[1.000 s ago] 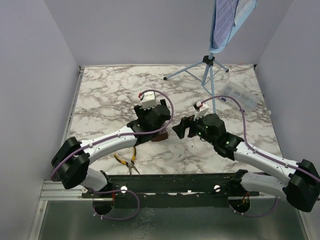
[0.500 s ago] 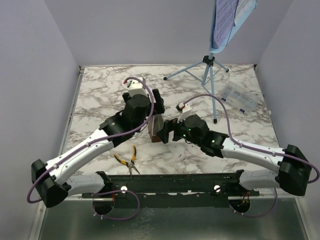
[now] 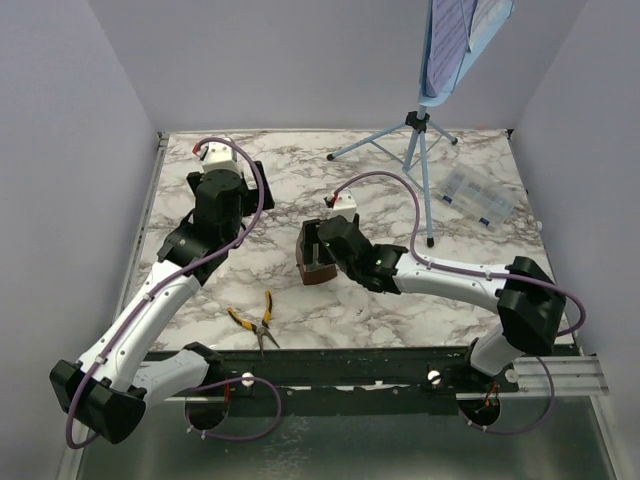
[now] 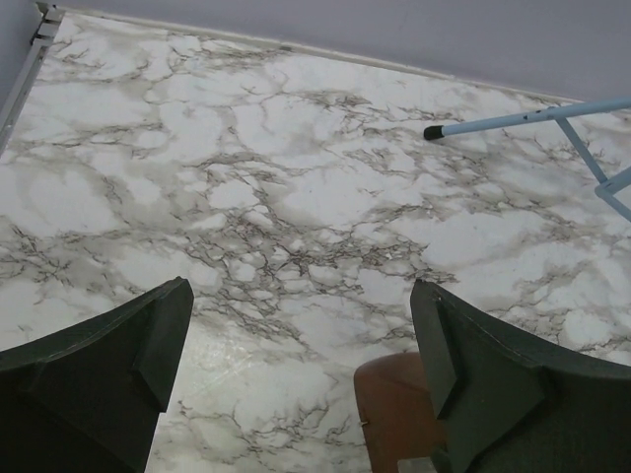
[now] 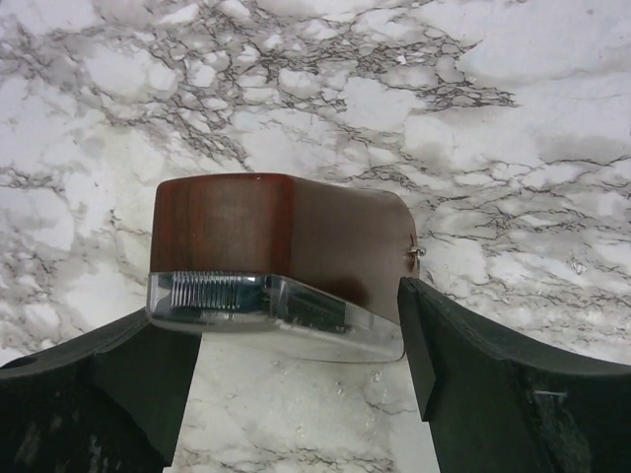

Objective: Set up the instrument practice props

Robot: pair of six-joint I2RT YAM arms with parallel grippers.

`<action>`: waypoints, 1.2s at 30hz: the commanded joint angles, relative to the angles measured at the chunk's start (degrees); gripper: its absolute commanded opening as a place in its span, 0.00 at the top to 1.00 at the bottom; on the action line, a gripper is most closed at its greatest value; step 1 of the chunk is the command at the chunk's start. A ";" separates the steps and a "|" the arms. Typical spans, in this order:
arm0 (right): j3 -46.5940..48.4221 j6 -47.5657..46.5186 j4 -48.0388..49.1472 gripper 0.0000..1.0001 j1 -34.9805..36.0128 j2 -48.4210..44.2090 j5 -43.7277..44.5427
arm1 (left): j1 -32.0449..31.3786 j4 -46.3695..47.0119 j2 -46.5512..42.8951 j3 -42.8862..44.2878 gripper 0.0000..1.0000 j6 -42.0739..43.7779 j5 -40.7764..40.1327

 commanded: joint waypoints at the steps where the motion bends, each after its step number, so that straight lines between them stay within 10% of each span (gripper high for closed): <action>1: 2.93 -2.53 -0.67 0.16 0.39 3.57 0.54 | 1.39 -0.77 -2.02 -2.37 0.01 -0.51 4.42; 6: -1.12 -12.59 6.00 0.47 0.40 2.40 -3.96 | 1.86 -0.89 -2.76 -4.37 0.01 -2.16 13.83; 9: -7.41 -24.38 12.91 0.99 -0.34 -1.46 -8.73 | 1.95 0.37 -4.48 -7.27 0.01 -3.53 16.15; 21: -20.99 -51.94 17.45 1.00 -22.70 -13.73 -73.05 | 2.48 28.72 -18.46 -30.30 0.02 2.28 47.56; 27: -12.76 -57.51 6.23 1.00 -25.37 -7.14 -83.94 | 2.48 32.56 -13.84 -32.84 0.03 10.57 70.80; 36: -13.26 -55.22 8.19 1.00 -25.36 -8.37 -85.32 | 2.39 33.70 0.07 -27.80 0.07 22.70 84.09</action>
